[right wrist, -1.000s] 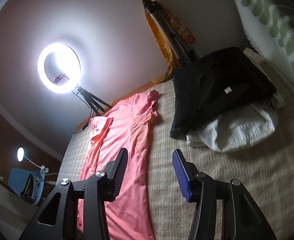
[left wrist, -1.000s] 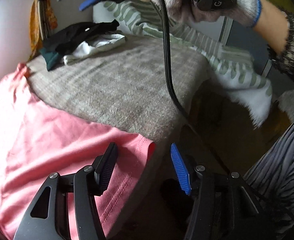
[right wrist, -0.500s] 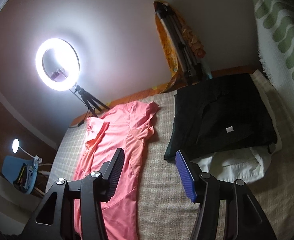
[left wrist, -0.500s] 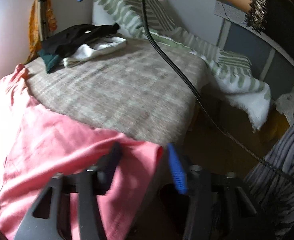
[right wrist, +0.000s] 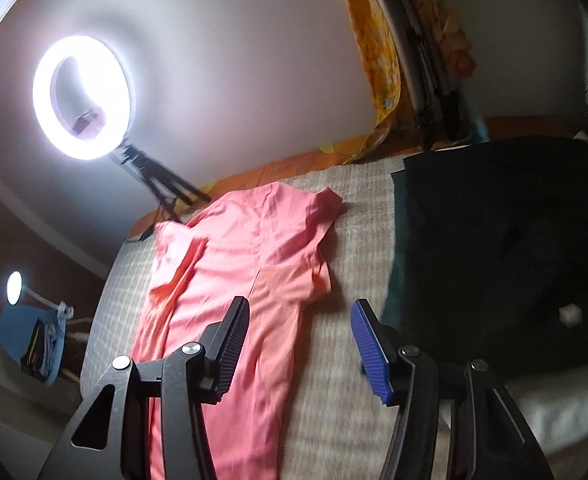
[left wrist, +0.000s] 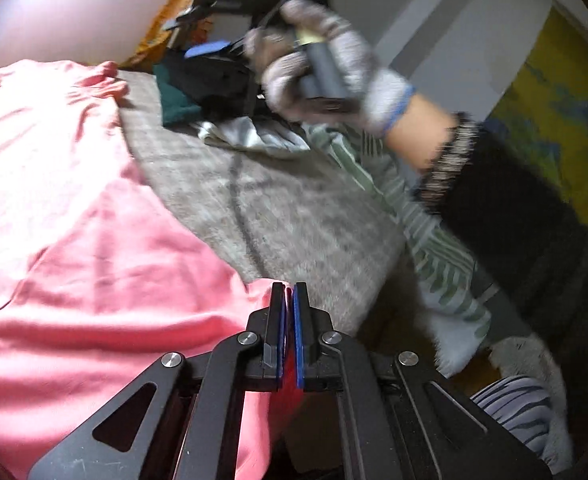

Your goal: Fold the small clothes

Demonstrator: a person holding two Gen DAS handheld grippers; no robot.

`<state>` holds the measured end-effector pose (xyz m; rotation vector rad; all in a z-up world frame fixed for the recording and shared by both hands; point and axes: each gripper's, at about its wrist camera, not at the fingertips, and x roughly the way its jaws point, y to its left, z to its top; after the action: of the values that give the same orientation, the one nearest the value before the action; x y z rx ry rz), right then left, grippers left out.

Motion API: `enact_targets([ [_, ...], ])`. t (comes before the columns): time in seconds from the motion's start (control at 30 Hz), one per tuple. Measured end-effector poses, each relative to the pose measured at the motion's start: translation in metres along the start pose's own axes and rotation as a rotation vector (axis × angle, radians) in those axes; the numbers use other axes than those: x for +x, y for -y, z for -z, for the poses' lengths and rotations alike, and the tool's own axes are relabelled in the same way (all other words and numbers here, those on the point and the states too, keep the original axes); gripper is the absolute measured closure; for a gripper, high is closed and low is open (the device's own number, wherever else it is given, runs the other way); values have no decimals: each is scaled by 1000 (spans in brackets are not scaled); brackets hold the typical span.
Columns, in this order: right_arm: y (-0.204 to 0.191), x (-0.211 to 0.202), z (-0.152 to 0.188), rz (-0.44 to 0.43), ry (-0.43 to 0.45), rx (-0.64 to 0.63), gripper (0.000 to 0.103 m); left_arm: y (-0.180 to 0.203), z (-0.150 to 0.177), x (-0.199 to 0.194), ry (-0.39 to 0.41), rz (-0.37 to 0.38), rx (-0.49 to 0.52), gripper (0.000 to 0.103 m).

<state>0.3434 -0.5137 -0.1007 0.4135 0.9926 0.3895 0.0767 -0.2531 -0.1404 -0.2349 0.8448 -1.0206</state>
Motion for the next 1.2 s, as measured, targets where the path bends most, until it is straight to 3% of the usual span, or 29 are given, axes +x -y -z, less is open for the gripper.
enact_targets([
  [0.27, 0, 87, -56, 27, -4, 18, 47, -9, -13, -20, 58, -15, -10, 101],
  [0.4, 5, 129, -72, 92, -28, 18, 47, -19, -11, -23, 60, -17, -34, 101],
  [0.63, 21, 155, -78, 113, 6, 41, 49, -31, -5, -23, 74, -27, -84, 102],
  [0.67, 19, 155, -77, 110, 10, 31, 54, -33, -4, -25, 77, -27, -88, 102],
  [0.7, 17, 156, -78, 101, 3, 21, 73, -34, -3, -27, 86, -29, -92, 102],
  [0.8, 6, 156, -78, 92, -22, -15, 96, -33, -3, -32, 101, -38, -99, 102],
  [1.2, -58, 139, -93, 174, -10, -129, 101, -36, 21, -58, 136, -66, -168, 102],
])
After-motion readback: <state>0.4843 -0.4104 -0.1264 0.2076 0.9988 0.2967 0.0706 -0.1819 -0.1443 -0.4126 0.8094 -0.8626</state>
